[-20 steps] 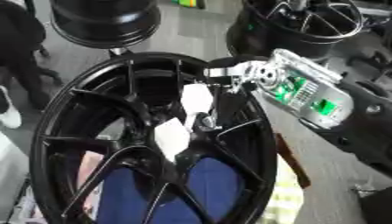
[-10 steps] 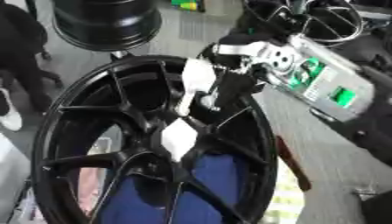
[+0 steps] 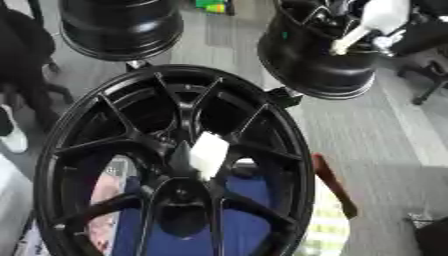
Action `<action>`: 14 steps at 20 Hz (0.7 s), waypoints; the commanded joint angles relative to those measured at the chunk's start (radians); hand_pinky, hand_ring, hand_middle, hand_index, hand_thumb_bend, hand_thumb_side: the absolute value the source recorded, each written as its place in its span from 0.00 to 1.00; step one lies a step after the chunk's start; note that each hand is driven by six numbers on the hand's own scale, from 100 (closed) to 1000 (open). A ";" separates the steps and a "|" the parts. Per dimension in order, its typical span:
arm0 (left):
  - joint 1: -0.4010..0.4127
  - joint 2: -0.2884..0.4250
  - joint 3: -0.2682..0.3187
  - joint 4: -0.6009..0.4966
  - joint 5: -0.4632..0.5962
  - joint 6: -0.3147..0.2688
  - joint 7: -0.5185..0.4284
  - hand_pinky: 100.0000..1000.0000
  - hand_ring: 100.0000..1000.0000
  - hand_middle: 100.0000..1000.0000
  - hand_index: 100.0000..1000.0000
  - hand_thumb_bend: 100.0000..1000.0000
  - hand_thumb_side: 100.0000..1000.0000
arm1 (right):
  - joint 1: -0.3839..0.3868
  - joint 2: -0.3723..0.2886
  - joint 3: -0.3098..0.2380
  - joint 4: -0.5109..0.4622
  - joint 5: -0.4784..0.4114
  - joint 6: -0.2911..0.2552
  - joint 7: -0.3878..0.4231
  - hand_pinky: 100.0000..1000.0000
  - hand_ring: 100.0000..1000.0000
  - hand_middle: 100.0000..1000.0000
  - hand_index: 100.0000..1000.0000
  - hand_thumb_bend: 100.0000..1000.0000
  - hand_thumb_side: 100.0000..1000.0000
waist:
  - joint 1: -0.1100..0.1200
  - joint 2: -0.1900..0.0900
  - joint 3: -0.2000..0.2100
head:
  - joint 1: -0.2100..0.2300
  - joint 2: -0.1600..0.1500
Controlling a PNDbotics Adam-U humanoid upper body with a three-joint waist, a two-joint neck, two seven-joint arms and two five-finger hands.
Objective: Pull the pin out of the wheel hub.
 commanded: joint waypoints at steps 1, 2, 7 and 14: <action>-0.002 0.023 0.020 -0.017 -0.008 -0.003 0.011 0.73 0.81 0.69 0.81 0.10 0.54 | 0.068 -0.090 -0.115 0.074 0.038 -0.066 -0.009 0.73 0.65 0.43 0.58 0.00 0.00 | 0.007 -0.012 -0.005 | 0.013 -0.013; -0.001 0.023 0.022 -0.017 -0.011 -0.003 0.013 0.73 0.81 0.69 0.81 0.10 0.54 | 0.099 -0.096 -0.141 0.099 0.057 -0.087 -0.006 0.74 0.66 0.43 0.59 0.00 0.00 | 0.008 -0.011 -0.007 | 0.016 -0.013; 0.007 0.023 0.026 -0.017 -0.018 -0.003 0.022 0.73 0.81 0.69 0.81 0.11 0.54 | 0.199 -0.096 -0.234 0.213 0.121 -0.150 -0.018 0.76 0.68 0.46 0.62 0.00 0.00 | 0.012 -0.013 -0.018 | 0.034 -0.011; 0.011 0.017 0.026 -0.017 -0.019 -0.002 0.025 0.73 0.81 0.69 0.81 0.10 0.55 | 0.208 -0.090 -0.256 0.276 0.148 -0.243 -0.018 0.77 0.69 0.47 0.63 0.00 0.00 | 0.016 -0.015 -0.024 | 0.034 -0.014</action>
